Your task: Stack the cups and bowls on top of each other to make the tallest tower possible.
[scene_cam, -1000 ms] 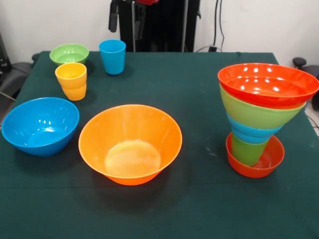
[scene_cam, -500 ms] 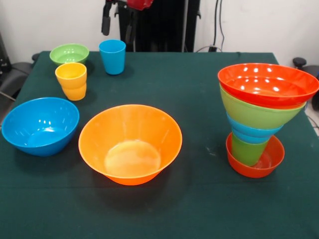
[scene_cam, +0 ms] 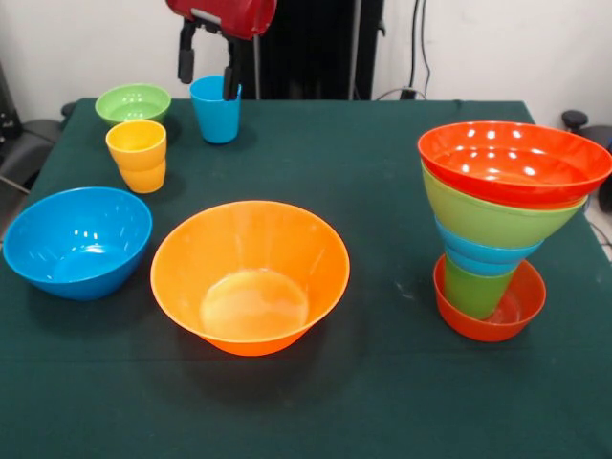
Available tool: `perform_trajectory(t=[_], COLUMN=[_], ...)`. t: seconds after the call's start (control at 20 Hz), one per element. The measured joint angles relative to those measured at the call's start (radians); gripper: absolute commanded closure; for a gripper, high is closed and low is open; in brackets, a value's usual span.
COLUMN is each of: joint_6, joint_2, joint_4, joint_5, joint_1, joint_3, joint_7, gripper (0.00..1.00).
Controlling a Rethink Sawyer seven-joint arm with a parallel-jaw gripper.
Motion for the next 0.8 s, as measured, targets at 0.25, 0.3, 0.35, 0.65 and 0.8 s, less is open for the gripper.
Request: perform_trajectory(t=[0.25, 0.3, 0.35, 0.65, 0.8], joint_6=[0.000, 0.000, 0.000, 0.022, 0.024], joint_2=[0.008, 0.008, 0.008, 0.017, 0.044], joint_4=[0.000, 0.000, 0.000, -0.005, -0.017], joint_5=[-0.034, -0.044, -0.063, -0.115, -0.130], joint_1=[-0.018, -0.024, -0.037, -0.100, -0.127], joint_3=[0.037, 0.047, 0.066, 0.139, 0.165], joint_7=[-0.001, -0.003, -0.010, -0.060, -0.075], gripper=[0.00, 0.00, 0.00, 0.00, 0.00])
